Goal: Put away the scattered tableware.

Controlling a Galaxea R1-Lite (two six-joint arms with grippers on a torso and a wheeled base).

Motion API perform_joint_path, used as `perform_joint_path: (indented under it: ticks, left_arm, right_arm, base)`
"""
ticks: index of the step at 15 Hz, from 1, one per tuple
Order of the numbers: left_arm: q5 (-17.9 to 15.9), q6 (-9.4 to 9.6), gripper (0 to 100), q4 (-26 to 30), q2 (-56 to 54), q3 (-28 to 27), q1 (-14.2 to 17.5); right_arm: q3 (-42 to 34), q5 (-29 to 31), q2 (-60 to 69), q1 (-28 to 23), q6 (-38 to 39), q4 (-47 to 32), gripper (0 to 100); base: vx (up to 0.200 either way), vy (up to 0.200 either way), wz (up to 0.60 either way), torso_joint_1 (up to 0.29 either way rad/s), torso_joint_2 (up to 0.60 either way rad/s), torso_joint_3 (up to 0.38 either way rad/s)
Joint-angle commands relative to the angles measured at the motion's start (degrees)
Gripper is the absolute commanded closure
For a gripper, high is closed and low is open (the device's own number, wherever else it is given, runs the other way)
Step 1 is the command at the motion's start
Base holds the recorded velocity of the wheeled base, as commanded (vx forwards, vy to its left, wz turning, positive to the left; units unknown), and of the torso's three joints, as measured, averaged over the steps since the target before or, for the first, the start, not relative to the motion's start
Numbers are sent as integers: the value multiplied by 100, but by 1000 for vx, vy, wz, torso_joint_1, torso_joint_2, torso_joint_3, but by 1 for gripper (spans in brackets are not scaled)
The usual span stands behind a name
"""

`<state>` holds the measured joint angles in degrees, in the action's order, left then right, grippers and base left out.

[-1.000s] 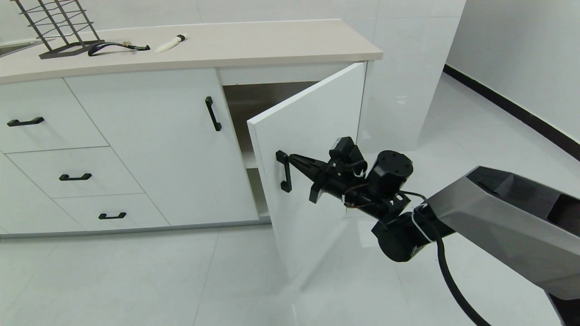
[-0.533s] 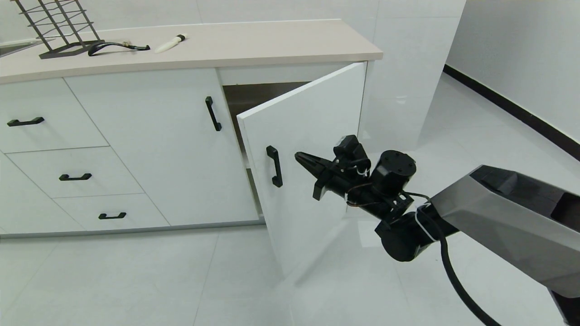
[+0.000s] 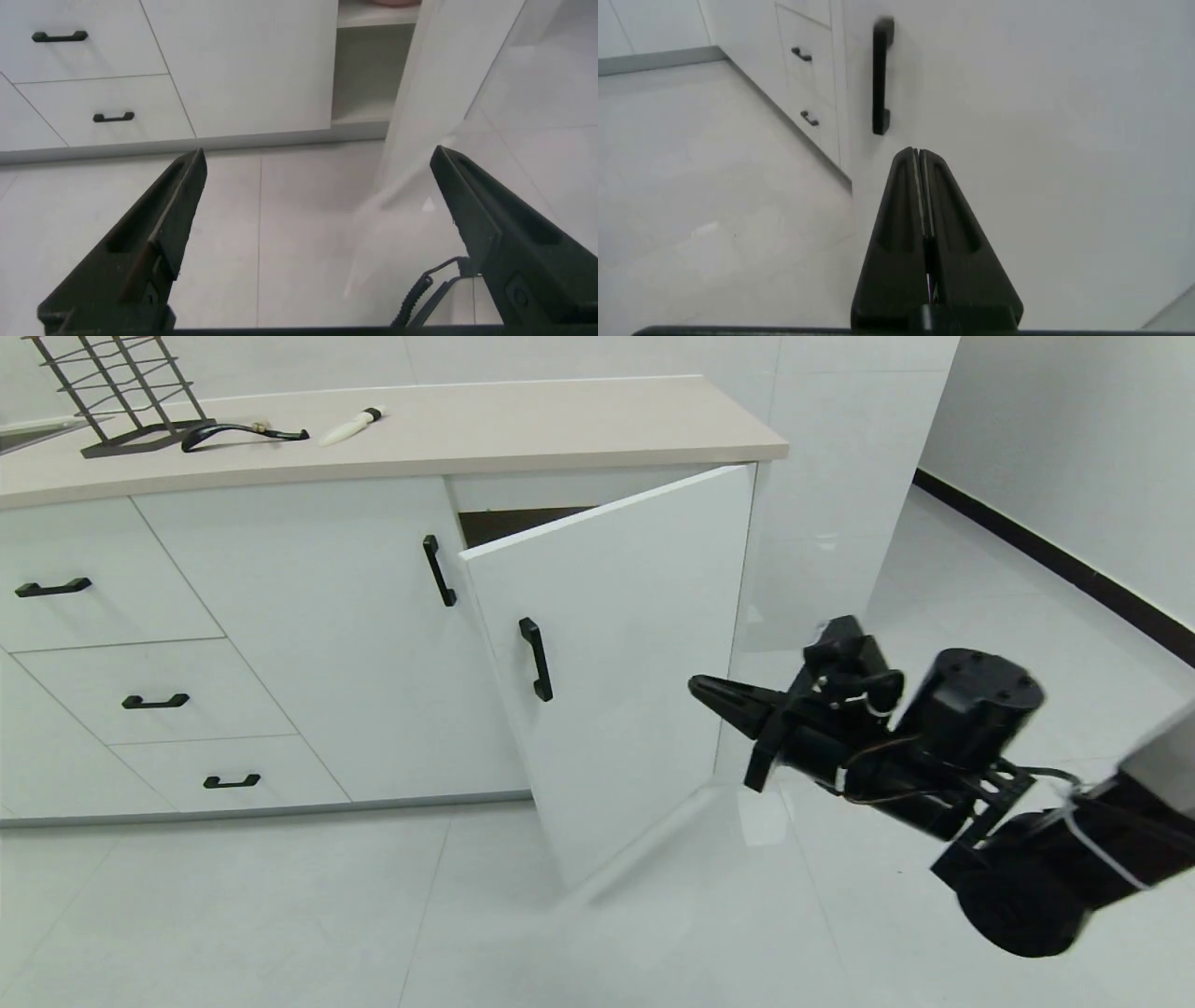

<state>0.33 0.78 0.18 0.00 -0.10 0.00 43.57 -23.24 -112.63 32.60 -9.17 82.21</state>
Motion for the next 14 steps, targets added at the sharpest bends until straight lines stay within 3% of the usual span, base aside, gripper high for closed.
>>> perform_joint_path:
  ticks: [1,8,10,12,14]
  left_arm:
    - [2,1,0,-1,0,1,0]
    - [-7,71,0,-1,0,1,0]
    - [-7,150,0,-1,0,1,0]
    - [-7,133,0,-1,0,1,0]
    - [-7,124,0,-1,9,1,0]
  right_arm:
    - [-1202,-6,2113,-140,-15,23,100]
    - [-4357,-32,6587,-2609,-24,-302,100]
    - [-4357,-41,8371,-2961,-15,-1761,100]
    - [-4357,-50,10498,-3084,-76,-4697,100]
    - [-4357,-50,11245,-3277,-199,-6455,100]
  base:
    - [0,0,0,0,0,0]
    - [0,0,0,0,0,0]
    - [0,0,0,0,0,0]
    - [0,0,0,0,0,0]
    - [0,0,0,0,0,0]
